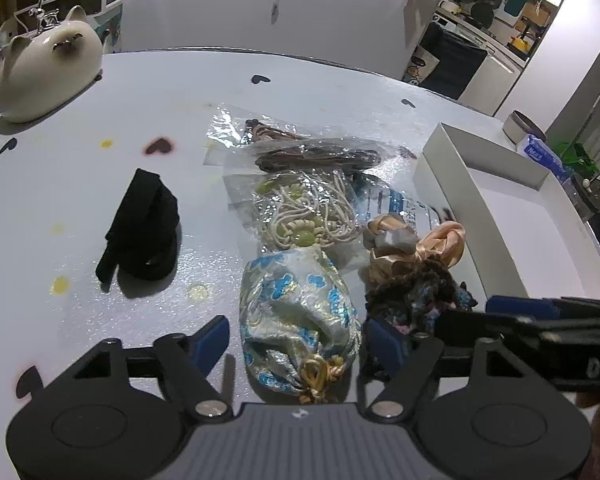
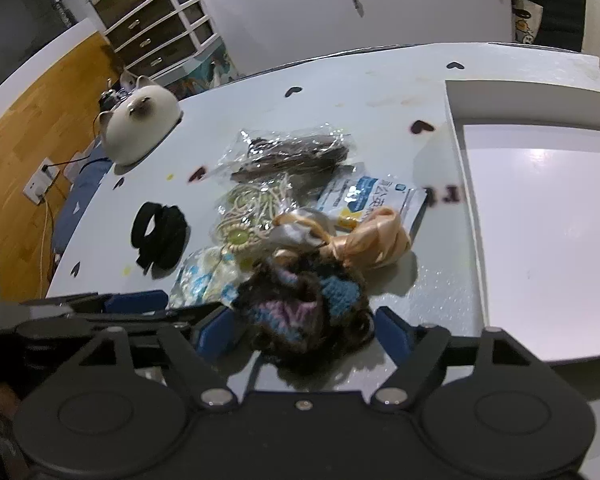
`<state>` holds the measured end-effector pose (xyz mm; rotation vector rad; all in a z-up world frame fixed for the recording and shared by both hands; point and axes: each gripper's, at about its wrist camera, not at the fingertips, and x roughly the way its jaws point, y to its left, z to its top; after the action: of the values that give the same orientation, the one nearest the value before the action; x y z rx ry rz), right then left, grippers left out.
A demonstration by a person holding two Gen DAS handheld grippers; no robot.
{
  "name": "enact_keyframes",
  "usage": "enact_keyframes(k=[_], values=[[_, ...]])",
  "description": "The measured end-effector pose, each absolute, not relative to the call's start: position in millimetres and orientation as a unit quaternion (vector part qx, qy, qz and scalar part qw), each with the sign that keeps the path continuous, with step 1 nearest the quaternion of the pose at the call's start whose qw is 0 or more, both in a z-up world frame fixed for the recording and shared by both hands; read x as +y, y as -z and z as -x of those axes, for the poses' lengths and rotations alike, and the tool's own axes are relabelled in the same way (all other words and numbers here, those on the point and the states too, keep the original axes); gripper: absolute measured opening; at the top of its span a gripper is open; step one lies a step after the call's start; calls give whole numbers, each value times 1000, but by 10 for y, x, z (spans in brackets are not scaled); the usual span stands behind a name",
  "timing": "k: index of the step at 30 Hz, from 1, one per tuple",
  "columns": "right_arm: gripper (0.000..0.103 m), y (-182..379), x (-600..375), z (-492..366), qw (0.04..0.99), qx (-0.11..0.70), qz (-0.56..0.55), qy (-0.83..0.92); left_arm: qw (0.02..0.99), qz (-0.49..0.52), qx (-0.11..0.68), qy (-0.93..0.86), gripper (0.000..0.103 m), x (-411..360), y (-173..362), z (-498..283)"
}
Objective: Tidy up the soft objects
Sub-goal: 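Grasp the blue-patterned pouch with the left tool while the right tool grasps the knitted scrunchie, then carry the pouch and scrunchie over the white tray with both tools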
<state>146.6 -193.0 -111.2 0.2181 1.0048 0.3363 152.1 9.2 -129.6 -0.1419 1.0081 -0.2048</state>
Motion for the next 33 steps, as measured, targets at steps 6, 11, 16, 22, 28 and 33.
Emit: enact_keyframes(k=[6, 11, 16, 22, 28, 33], values=[[81, 1212, -1899, -1616, 853, 485, -111, -157, 868, 78, 481, 99, 53, 118, 1303, -1517], [77, 1355, -1878, -1714, 834, 513, -124, -161, 866, 77, 483, 102, 45, 121, 1307, -1508], [51, 1393, -1885, -1734, 829, 515, -136, -171, 867, 74, 483, 98, 30, 104, 1305, -1511], [37, 1324, -1861, -1710, 834, 506, -120, -183, 873, 76, 474, 90, 26, 101, 1218, -1455], [22, 1218, -1857, -1619, 842, 490, -114, -196, 881, 87, 458, 82, 26, 151, 1090, -1339], [20, 1081, -1816, -1489, 853, 467, -100, -211, 890, 89, 442, 73, 26, 178, 969, -1207]])
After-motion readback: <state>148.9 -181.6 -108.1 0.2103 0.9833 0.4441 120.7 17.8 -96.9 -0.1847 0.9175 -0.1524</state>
